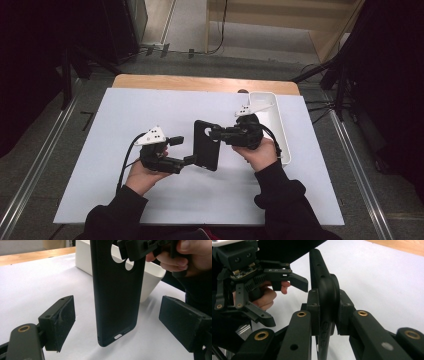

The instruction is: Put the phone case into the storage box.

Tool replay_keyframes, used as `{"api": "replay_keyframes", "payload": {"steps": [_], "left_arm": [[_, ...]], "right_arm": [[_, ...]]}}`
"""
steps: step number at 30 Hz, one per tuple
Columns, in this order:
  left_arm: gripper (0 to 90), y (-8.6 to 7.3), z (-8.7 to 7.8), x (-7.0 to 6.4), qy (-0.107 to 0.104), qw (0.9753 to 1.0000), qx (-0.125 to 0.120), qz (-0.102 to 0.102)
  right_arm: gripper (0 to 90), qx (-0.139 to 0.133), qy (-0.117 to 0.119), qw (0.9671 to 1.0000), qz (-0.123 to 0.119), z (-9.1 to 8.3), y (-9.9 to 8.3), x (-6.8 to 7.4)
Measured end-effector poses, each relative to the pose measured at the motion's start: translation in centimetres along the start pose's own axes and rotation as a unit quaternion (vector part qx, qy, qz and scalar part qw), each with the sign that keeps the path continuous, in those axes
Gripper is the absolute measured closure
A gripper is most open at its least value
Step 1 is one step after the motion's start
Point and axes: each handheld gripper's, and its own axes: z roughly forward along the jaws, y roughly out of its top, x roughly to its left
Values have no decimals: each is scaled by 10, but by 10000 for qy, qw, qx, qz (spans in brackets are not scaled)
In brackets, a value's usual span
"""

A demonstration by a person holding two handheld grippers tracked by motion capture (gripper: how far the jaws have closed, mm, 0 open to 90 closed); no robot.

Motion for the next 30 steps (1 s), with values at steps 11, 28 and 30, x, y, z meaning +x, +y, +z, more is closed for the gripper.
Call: {"api": "replay_keyframes", "payload": {"steps": [11,28,30], "left_arm": [[148,12,-10,1,-197,9997,17,161],[179,22,-11,7,-809,9961,191,302],[180,23,-11,8,-846,9958,168,296]], "right_arm": [[749,32,345,9992,-180,-2,-1,-3],[749,142,877,9938,-673,-6,1,-5],[749,188,940,9927,-726,-6,1,-4]]}}
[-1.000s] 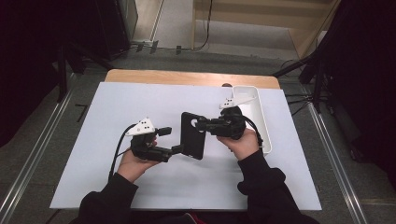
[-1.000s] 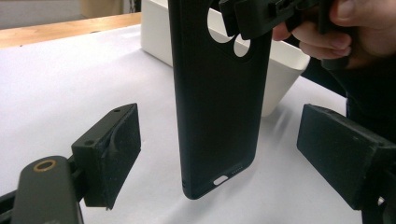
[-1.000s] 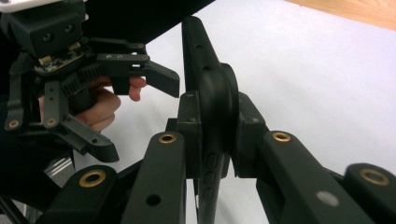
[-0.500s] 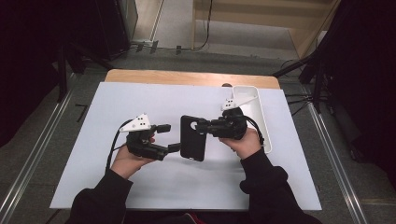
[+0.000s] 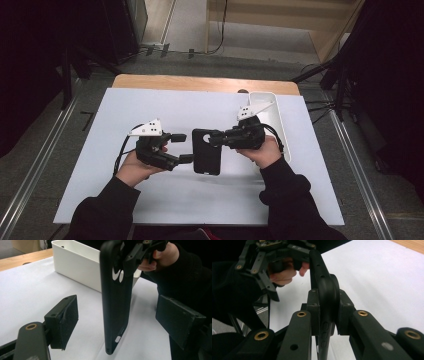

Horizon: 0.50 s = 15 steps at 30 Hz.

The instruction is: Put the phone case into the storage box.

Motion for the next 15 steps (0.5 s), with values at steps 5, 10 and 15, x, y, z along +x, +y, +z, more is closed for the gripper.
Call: {"api": "replay_keyframes", "payload": {"steps": [5,10,15], "left_arm": [[180,2,-3,2,-30,10000,-88,20],[232,4,-5,2,-82,9999,-141,41],[272,7,-4,1,-193,9997,-136,73]], "right_arm": [[749,64,155,9998,-133,2,0,1],[749,118,289,9993,-216,4,0,2],[749,123,376,9989,-249,6,0,4]]}}
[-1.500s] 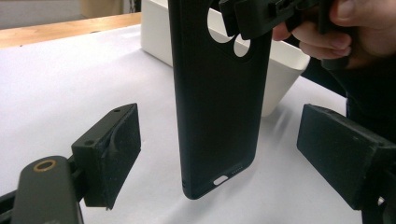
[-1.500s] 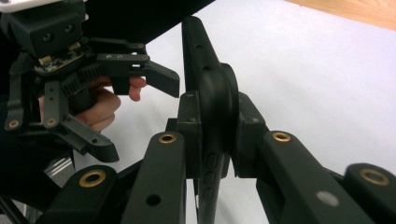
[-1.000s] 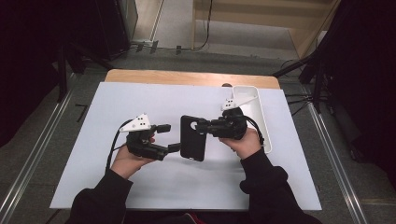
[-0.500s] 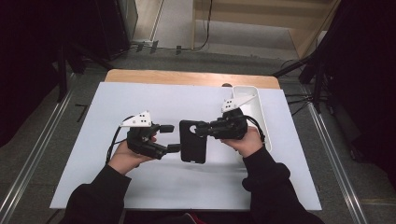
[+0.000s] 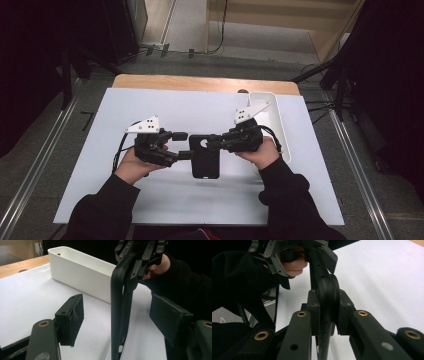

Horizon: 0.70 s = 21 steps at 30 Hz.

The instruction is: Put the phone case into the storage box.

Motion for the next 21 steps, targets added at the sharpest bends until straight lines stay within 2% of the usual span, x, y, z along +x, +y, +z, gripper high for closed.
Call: {"api": "replay_keyframes", "payload": {"steps": [6,11,18,21], "left_arm": [[344,2,0,-2,-55,10000,10,68],[399,2,-1,-1,-71,10000,-14,-37],[566,1,1,1,-263,9995,106,-146],[639,1,2,1,-246,9993,216,-154]], "right_arm": [[749,72,42,9999,-77,4,0,1],[749,147,155,9997,-113,8,0,2],[749,209,220,9994,-154,12,0,3],[749,199,254,9993,-188,12,0,4]]}}
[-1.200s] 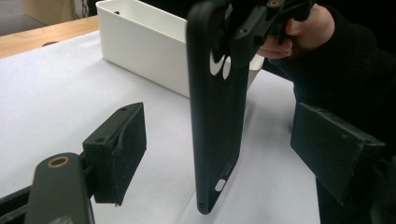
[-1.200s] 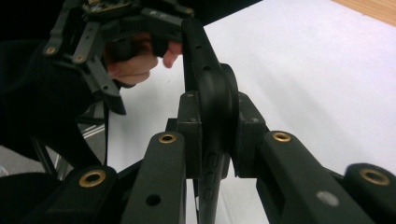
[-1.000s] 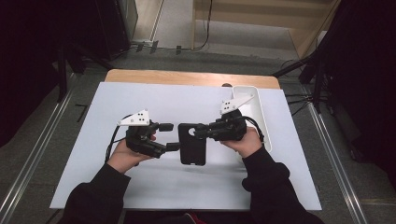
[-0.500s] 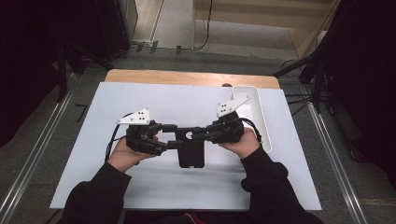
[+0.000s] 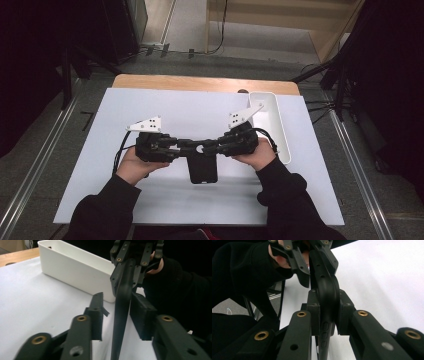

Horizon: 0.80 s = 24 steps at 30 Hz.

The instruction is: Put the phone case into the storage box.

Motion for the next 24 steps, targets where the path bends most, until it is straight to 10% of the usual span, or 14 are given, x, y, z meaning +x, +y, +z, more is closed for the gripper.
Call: {"api": "replay_keyframes", "payload": {"steps": [12,24], "left_arm": [[793,1,-2,-2,-39,9998,-137,119],[806,5,-4,-3,-57,9997,-14,-237]], "right_arm": [[749,-37,43,10000,-20,0,0,0],[744,-58,163,9998,65,0,1,0]]}}
